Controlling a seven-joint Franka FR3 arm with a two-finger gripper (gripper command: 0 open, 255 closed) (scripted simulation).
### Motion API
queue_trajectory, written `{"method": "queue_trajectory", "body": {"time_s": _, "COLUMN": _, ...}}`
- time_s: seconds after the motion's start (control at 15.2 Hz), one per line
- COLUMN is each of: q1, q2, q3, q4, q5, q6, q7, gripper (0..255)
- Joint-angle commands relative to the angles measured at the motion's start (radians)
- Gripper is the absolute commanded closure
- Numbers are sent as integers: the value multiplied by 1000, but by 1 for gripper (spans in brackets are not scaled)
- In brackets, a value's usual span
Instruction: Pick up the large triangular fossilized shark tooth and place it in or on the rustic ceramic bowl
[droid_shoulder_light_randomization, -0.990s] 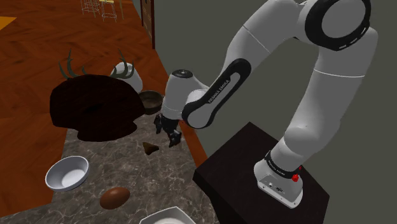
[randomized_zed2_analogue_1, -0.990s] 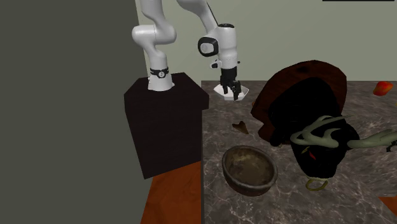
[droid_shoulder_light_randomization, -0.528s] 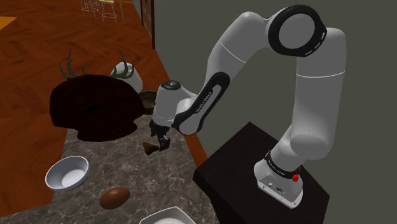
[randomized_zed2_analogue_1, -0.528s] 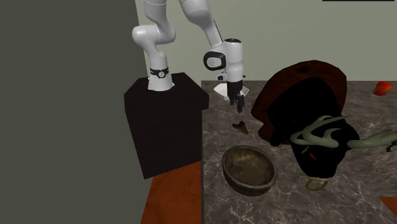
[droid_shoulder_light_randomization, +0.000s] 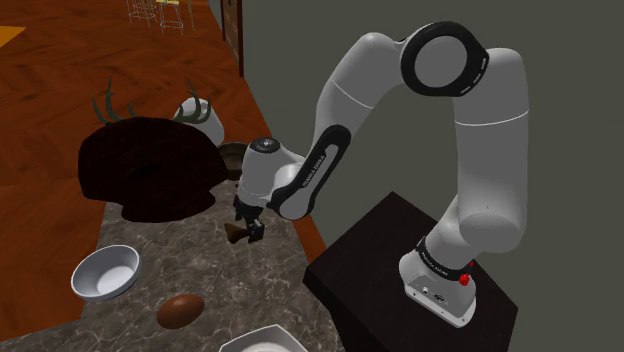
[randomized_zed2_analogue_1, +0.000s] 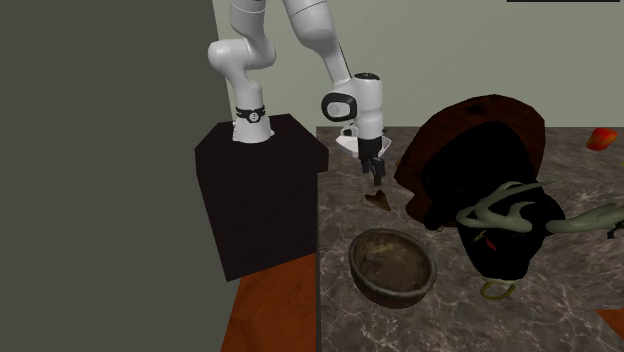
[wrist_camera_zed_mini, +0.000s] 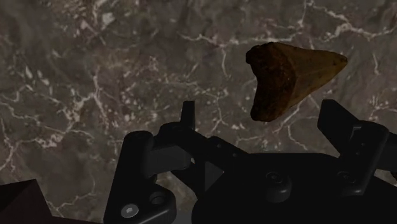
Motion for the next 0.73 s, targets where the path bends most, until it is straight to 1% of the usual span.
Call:
{"method": "queue_trajectory", "body": {"time_s": 0.0, "q1": 1, "q2": 2, "q3": -1, "q4": 2, "q5": -1, "q6": 1, "q7": 0, "gripper": 0}}
{"method": "queue_trajectory", "body": {"time_s": 0.2, "q1": 1, "q2": 2, "q3": -1, "q4": 2, "q5": -1, "q6": 1, "q7": 0, "gripper": 0}}
{"method": "queue_trajectory", "body": {"time_s": 0.26, "q1": 1, "q2": 2, "q3": -1, "q4": 2, "q5": -1, "q6": 1, "q7": 0, "gripper": 255}}
{"method": "queue_trajectory", "body": {"time_s": 0.66, "q1": 1, "q2": 2, "q3": -1, "q4": 2, "q5": -1, "q6": 1, "q7": 0, "gripper": 255}}
